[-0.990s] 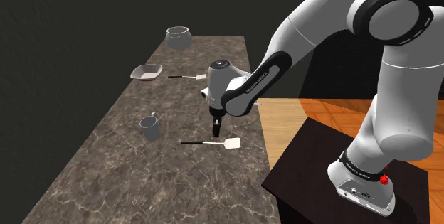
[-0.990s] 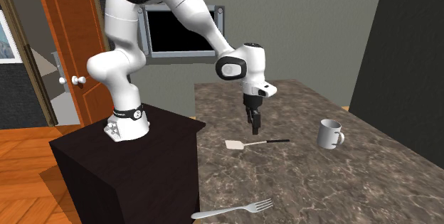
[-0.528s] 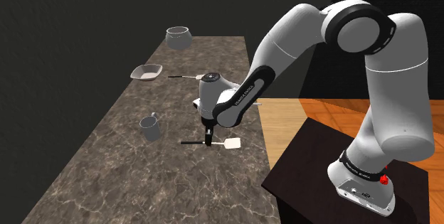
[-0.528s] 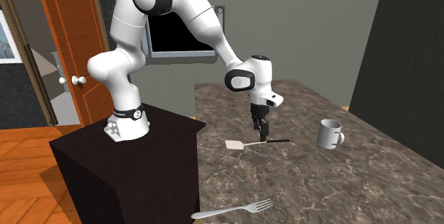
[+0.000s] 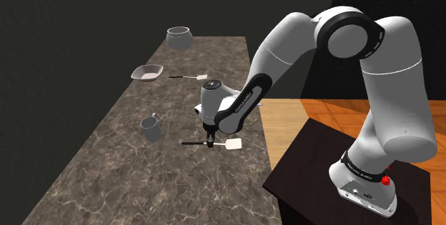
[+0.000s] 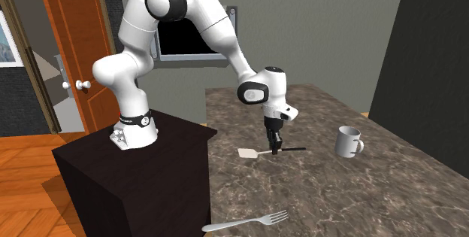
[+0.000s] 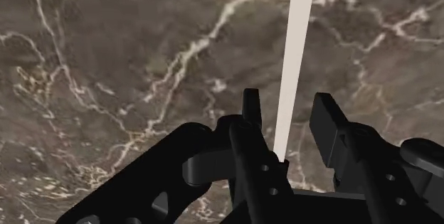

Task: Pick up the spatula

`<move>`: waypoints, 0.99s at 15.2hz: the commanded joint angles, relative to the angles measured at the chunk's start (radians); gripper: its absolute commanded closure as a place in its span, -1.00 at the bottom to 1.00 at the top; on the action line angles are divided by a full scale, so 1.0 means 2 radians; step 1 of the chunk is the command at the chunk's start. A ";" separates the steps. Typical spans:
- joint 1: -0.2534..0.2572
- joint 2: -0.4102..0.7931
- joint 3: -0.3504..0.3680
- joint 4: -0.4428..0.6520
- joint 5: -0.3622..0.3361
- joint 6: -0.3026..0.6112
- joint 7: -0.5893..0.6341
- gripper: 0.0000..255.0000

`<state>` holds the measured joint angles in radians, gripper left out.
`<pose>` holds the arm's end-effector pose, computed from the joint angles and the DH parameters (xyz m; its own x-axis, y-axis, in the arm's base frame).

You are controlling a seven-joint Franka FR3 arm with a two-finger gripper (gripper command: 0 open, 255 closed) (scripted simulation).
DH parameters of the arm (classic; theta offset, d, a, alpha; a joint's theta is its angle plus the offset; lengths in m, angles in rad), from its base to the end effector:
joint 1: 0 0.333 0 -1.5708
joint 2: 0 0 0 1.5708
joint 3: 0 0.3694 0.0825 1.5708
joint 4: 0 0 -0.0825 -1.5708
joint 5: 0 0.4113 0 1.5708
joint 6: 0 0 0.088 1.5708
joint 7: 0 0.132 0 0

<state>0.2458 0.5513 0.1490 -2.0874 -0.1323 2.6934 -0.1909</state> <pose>0.5808 0.2448 0.1606 0.7765 0.6266 0.0662 0.6280 -0.7782 -0.0006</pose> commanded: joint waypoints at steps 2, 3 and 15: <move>0.000 0.000 0.000 0.000 0.000 0.001 0.000 1.00; 0.000 0.000 0.000 0.000 0.000 0.001 0.000 1.00; -0.007 -0.040 0.009 -0.006 0.010 -0.034 -0.006 1.00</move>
<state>0.2336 0.4801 0.1652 -2.1006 -0.1154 2.6359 -0.2016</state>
